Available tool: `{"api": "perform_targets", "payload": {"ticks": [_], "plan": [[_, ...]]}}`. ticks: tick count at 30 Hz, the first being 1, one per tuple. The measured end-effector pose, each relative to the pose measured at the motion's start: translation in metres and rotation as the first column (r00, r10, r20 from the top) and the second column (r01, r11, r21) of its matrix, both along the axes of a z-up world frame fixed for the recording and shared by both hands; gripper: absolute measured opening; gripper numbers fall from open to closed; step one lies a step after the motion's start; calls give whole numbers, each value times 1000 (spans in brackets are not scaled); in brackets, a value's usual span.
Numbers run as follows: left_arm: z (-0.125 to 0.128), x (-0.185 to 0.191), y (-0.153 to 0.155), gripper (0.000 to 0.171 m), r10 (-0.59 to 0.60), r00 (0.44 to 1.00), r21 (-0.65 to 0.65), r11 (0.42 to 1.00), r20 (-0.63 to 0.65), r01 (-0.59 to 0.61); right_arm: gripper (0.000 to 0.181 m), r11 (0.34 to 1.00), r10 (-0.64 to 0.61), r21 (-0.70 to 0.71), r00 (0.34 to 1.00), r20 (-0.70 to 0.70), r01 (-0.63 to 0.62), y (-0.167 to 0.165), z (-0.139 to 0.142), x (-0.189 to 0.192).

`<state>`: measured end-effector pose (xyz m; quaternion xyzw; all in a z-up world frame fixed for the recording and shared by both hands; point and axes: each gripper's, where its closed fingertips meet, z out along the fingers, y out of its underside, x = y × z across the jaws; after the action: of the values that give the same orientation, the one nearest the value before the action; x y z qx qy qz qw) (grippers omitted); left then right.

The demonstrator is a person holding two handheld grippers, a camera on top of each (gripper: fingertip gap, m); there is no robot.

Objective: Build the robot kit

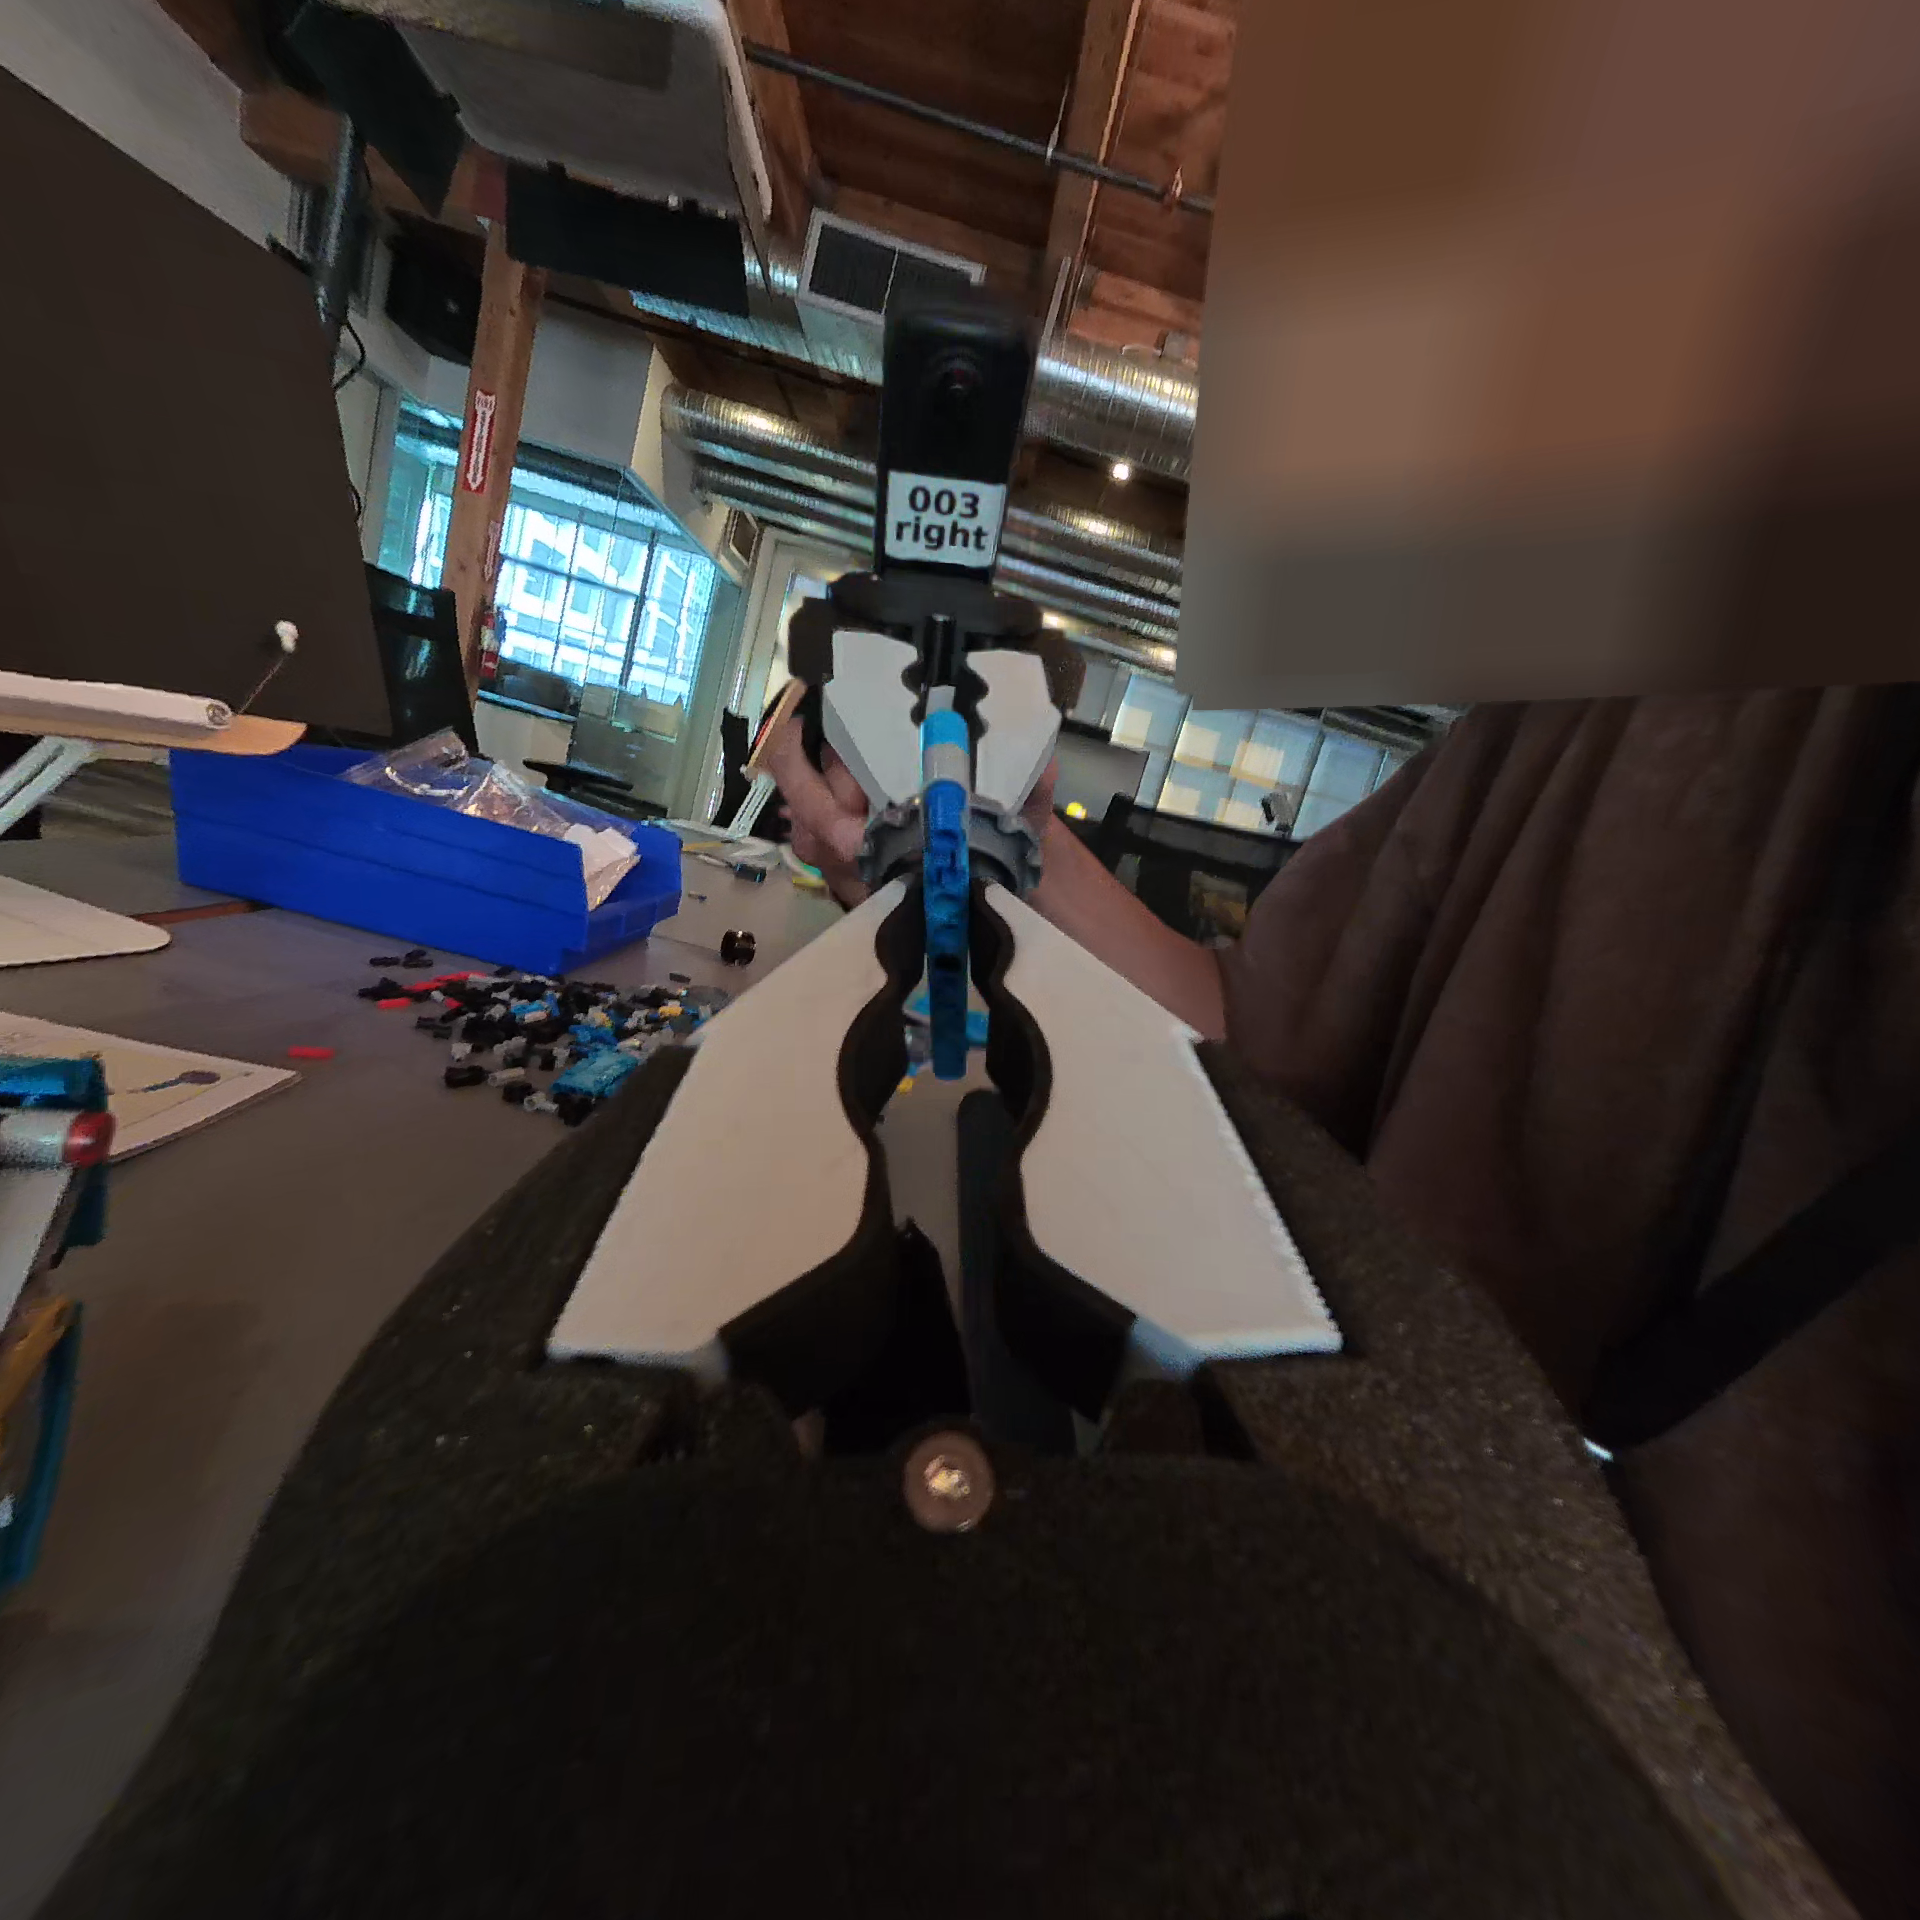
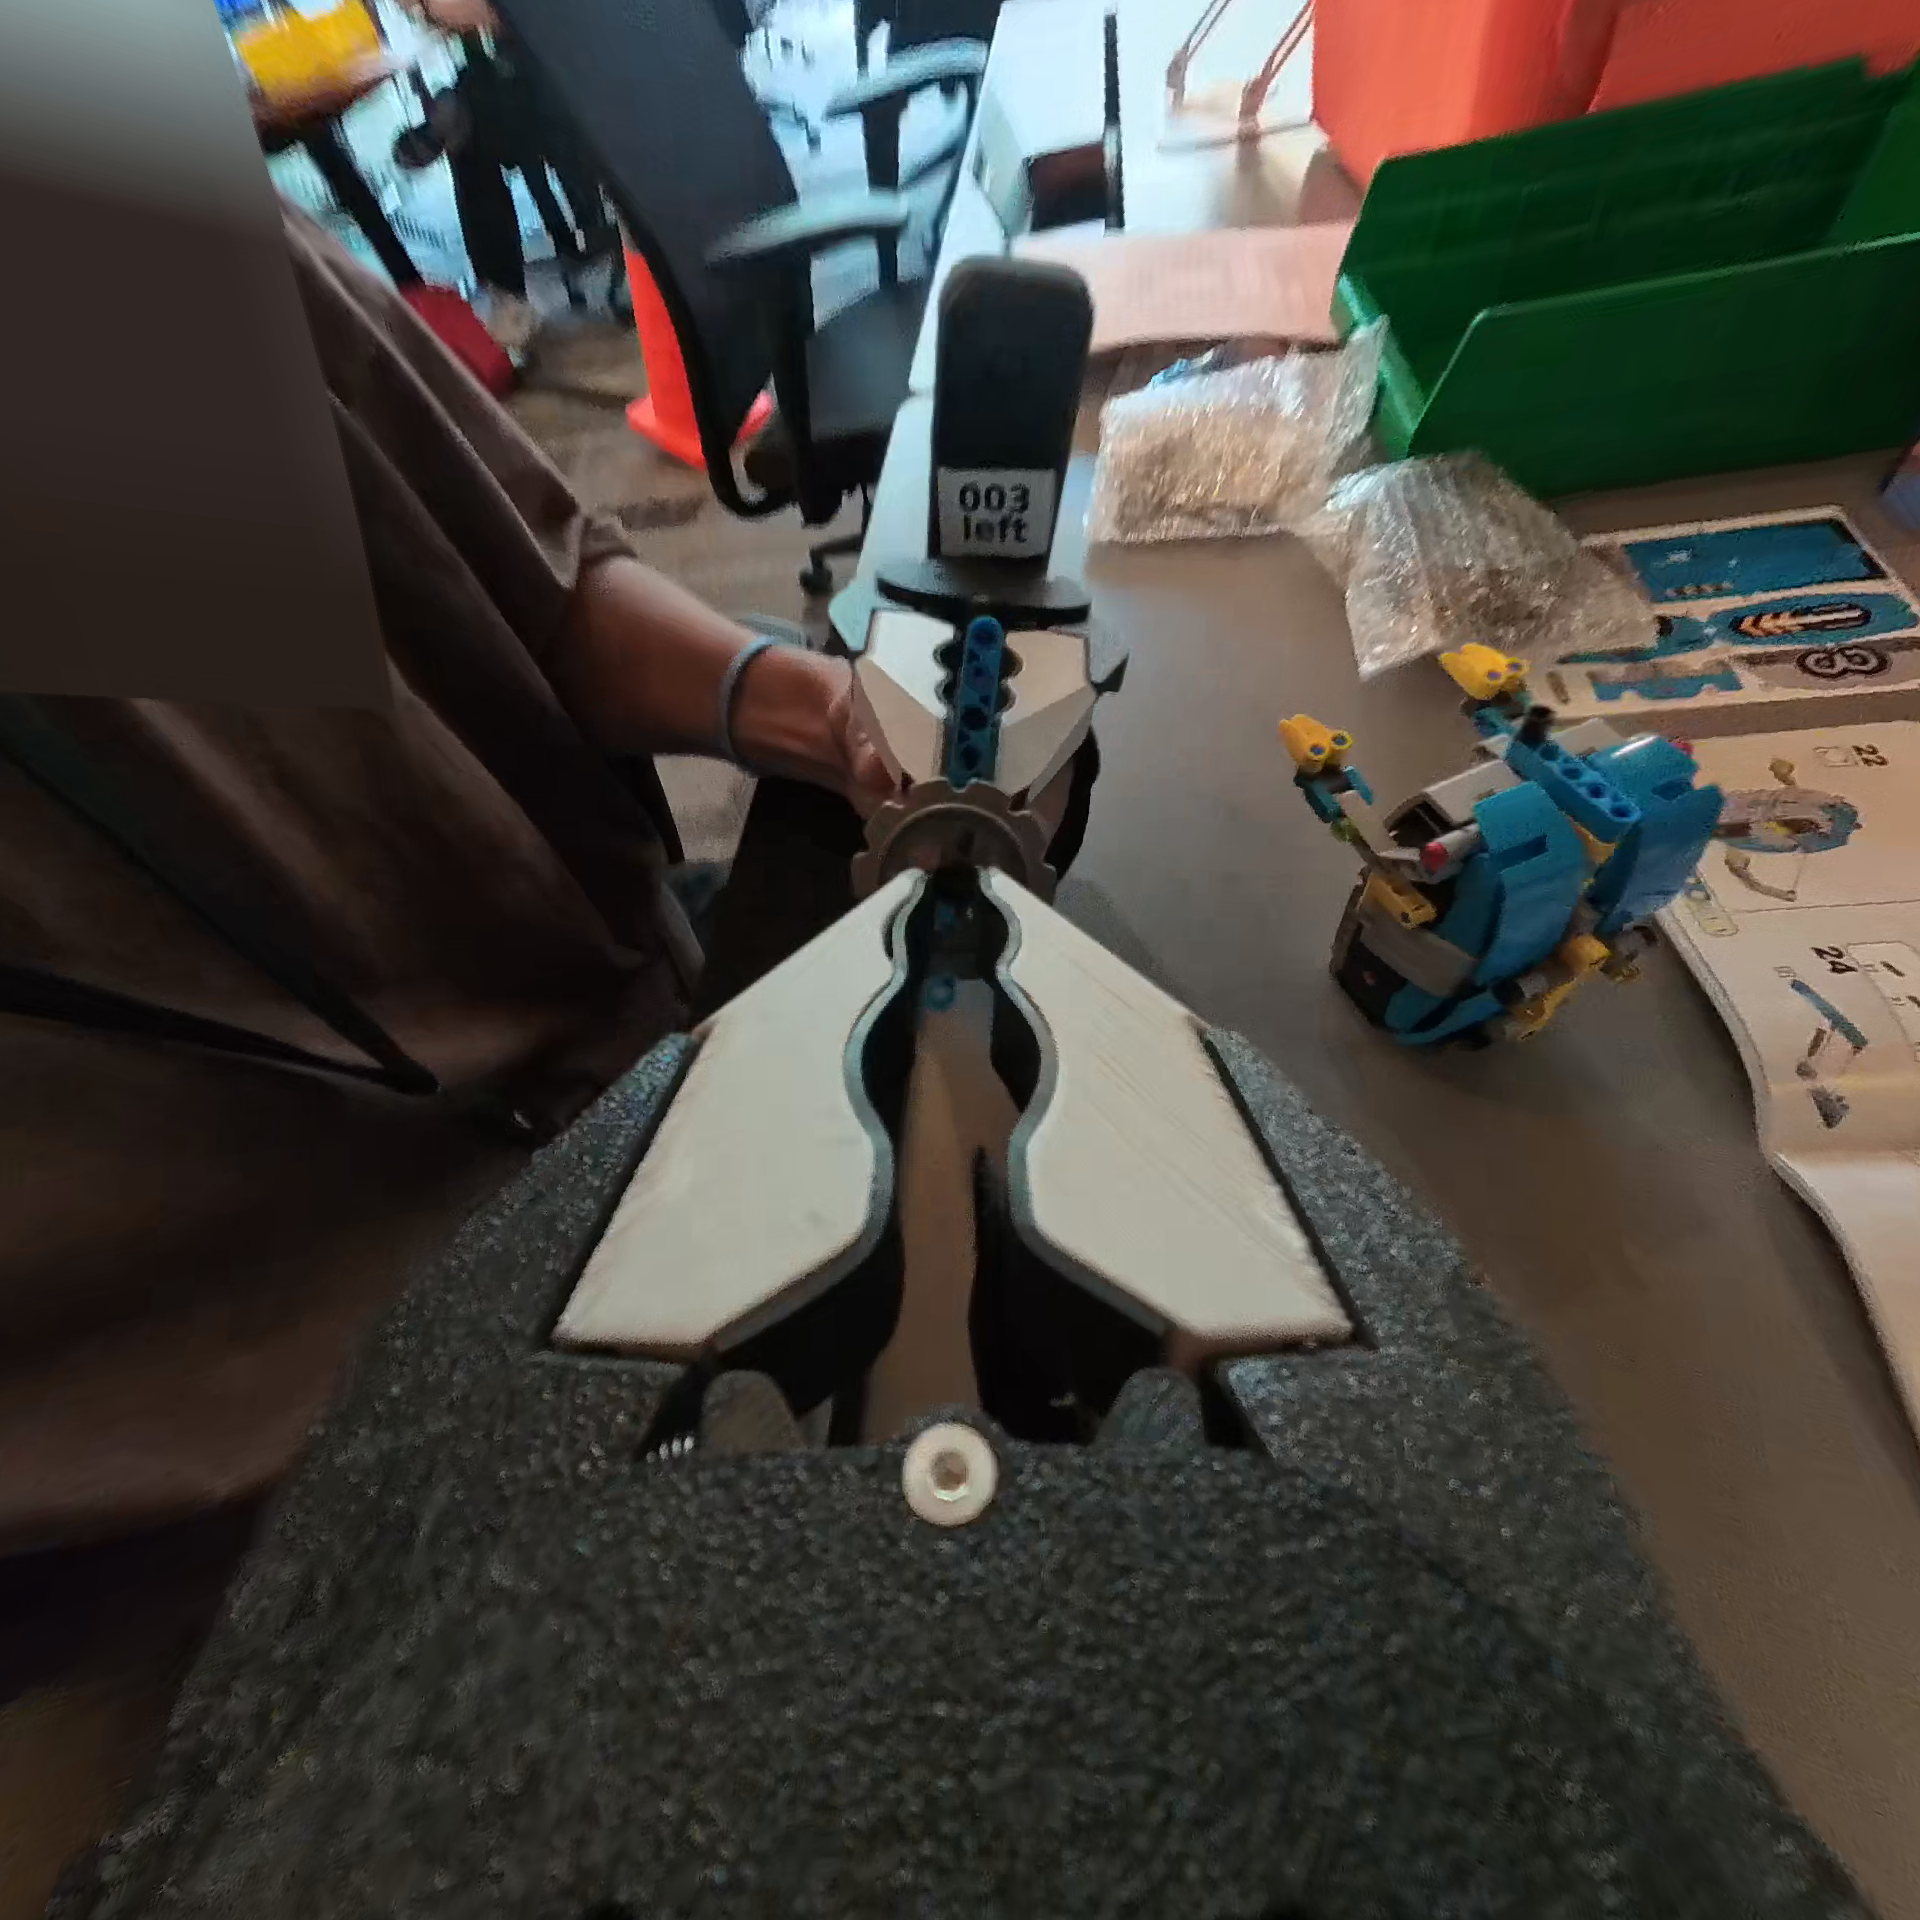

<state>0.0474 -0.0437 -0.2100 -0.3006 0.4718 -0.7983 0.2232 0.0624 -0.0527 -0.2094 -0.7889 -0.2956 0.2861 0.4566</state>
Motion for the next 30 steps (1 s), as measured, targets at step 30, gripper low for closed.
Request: {"api": "perform_targets", "payload": {"ticks": [30], "plan": [[41,-28,41,7,10,985,-303,952,172,43,8,990,115,-102,976,182,-98,59,44,-44]]}}
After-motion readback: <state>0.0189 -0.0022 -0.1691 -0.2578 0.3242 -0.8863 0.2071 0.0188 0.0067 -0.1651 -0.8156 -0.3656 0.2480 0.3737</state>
